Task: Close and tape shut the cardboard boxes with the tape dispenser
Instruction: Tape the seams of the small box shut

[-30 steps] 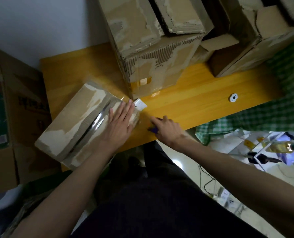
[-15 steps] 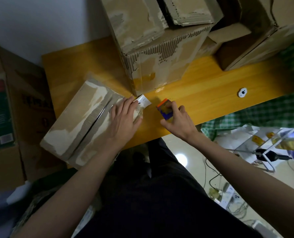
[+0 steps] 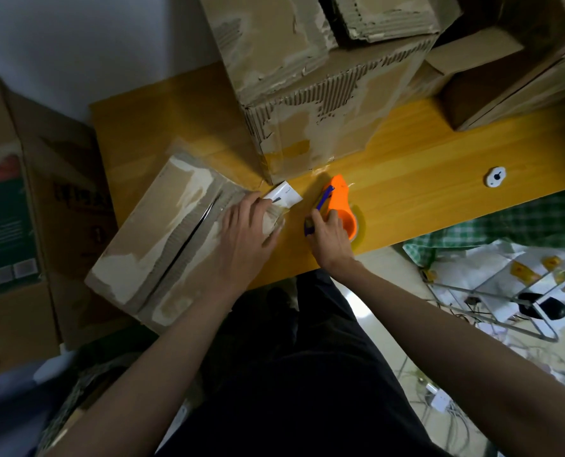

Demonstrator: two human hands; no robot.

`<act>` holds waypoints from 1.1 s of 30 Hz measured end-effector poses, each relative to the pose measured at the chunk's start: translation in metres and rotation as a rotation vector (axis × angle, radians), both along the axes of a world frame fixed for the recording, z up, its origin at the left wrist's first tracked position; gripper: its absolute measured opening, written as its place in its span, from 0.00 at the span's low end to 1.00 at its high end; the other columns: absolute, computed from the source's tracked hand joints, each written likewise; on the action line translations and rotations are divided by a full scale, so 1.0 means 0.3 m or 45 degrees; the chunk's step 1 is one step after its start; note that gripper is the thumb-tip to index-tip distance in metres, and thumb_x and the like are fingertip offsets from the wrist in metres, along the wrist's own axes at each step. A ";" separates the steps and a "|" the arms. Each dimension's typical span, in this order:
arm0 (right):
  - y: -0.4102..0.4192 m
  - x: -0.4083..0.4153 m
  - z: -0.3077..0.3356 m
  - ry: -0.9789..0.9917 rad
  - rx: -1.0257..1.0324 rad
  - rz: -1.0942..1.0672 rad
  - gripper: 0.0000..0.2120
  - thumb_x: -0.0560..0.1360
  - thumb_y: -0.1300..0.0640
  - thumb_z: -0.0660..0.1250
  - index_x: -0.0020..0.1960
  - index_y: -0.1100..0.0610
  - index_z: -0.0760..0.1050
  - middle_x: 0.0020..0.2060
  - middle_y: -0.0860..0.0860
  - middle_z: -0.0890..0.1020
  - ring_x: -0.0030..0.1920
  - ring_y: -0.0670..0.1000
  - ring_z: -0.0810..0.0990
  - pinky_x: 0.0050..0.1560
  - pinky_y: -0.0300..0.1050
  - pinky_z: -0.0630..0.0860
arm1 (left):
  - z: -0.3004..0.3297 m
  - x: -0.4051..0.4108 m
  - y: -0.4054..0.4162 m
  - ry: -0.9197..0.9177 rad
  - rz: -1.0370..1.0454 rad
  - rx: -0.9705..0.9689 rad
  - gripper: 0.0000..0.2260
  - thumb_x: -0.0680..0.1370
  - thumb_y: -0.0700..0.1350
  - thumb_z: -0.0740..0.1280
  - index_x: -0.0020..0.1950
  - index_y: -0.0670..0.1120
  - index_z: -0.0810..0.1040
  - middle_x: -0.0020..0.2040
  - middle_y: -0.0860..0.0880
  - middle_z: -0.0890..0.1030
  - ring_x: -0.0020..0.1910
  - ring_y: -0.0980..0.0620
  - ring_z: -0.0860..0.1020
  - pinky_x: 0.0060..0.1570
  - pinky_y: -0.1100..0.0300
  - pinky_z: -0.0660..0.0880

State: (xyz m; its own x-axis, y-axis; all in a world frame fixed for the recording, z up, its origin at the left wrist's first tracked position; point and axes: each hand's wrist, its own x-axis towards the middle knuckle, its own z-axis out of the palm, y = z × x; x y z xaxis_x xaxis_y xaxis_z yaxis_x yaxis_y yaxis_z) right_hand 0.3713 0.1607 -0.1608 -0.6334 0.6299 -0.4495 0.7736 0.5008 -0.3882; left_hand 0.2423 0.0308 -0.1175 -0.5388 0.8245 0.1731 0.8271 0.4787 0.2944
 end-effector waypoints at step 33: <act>-0.120 -0.164 0.177 0.960 -0.784 -1.205 0.10 0.72 0.63 0.77 0.40 0.57 0.76 0.35 0.50 0.81 0.40 0.48 0.80 0.46 0.43 0.78 | 0.040 -0.001 0.004 -0.440 -0.021 0.192 0.19 0.68 0.42 0.77 0.50 0.39 0.70 0.55 0.42 0.72 0.62 0.45 0.74 0.63 0.56 0.72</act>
State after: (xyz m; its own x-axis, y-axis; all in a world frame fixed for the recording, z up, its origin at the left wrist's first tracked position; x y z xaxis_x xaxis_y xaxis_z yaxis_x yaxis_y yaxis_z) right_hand 0.3222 0.1247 -0.1076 -0.2886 0.7817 -0.5528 0.2234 -0.5064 -0.8328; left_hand 0.2420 0.0320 -0.1055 -0.5734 0.8127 0.1034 0.6740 0.3961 0.6236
